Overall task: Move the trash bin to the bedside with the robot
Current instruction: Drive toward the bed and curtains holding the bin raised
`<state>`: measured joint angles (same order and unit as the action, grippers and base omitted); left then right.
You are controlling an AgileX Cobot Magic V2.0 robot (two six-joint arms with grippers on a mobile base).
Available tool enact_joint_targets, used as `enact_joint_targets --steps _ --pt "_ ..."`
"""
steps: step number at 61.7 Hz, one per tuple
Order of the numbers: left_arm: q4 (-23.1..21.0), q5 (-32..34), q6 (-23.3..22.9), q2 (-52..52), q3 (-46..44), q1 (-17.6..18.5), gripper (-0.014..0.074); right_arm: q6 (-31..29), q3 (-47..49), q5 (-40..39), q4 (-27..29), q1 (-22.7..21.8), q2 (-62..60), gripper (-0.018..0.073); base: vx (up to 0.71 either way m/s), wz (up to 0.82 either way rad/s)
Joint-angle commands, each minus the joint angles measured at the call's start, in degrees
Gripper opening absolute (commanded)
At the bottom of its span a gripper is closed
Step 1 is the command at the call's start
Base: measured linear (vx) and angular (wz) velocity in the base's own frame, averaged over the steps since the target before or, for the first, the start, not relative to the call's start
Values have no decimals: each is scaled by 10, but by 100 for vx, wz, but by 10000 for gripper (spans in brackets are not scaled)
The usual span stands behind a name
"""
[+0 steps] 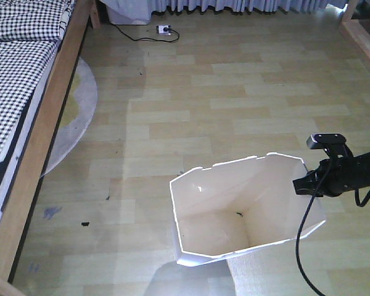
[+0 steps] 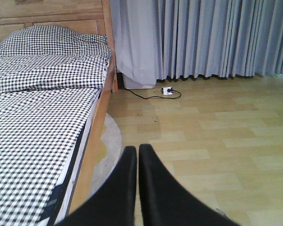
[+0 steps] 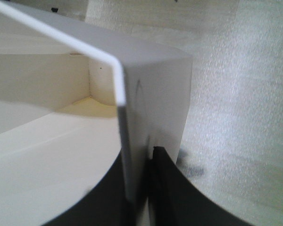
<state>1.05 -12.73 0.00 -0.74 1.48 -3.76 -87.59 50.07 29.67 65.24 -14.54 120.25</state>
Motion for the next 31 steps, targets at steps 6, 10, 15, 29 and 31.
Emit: enact_joint_targets --steps 6,10,15,29,31 --pt "-2 41 0 -8 11 0 -6 11 12 93 49 -2 -41 -6 32 2" --pt "-2 41 0 -8 11 0 -6 11 12 93 49 -2 -41 -6 33 1" --pt "-2 41 0 -8 11 0 -6 11 12 93 49 -2 -41 -6 33 1" --pt "-2 41 0 -8 11 0 -6 11 12 93 49 -2 -41 -6 34 2" --pt "-2 41 0 -8 11 0 -6 11 12 93 49 -2 -41 -6 35 3"
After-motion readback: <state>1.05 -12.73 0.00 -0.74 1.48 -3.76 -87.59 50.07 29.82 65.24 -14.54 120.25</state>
